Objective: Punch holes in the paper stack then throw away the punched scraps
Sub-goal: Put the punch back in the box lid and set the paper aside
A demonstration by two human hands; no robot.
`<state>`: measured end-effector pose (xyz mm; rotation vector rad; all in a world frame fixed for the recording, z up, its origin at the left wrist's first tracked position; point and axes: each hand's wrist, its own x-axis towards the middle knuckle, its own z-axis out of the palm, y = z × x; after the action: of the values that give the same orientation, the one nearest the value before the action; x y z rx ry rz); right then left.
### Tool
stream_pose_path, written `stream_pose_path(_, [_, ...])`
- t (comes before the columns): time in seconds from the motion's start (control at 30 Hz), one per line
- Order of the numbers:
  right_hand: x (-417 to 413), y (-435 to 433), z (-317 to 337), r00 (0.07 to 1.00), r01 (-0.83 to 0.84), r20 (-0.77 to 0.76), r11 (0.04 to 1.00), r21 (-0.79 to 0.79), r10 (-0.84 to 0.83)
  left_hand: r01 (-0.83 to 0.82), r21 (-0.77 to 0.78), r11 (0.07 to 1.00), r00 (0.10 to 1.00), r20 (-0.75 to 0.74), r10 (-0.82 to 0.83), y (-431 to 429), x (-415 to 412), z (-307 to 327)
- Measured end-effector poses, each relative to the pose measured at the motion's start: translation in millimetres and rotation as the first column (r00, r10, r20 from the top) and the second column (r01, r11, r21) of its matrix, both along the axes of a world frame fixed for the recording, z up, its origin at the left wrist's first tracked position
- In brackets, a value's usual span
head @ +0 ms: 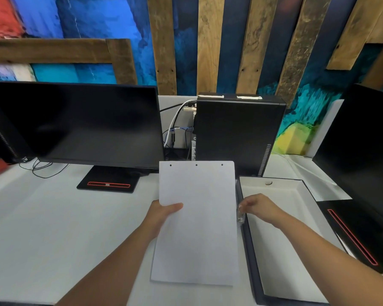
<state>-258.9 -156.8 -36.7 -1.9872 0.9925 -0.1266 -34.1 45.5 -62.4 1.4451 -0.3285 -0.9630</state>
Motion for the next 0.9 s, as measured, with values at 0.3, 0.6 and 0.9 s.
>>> stream_pose_path(0.3, [-2.2,20.6,-33.4,0.918,-0.201,-0.386,0.947,-0.250,0.093,-0.017,0.012,1.000,0.999,0.030,0.017,7.8,2.0,-0.1])
stream_pose_path(0.6, [-6.8,19.9,-54.6,0.881,-0.365,-0.459,0.783,-0.503,0.116,-0.010,0.004,1.000,0.999,0.033,0.010,6.5,-0.1,2.1])
stream_pose_path(0.9, [12.1,24.3,-14.7,0.974,0.138,0.174,0.990,0.034,-0.142,-0.011,0.000,1.000,1.000,0.010,0.011,4.4,3.0,5.6])
